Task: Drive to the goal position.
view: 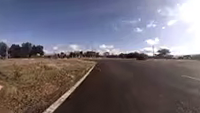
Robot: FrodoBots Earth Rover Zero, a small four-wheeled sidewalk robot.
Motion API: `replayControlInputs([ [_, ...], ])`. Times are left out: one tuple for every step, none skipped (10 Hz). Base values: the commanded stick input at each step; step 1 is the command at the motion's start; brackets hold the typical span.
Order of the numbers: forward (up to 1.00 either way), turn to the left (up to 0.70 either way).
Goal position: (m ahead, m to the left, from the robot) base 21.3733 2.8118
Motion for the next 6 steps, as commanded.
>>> replayControlInputs([
  [0.45, 0.00],
  [0.45, 0.00],
  [0.45, 0.00],
  [0.45, 0.00],
  [0.45, 0.00],
  [0.45, 0.00],
])
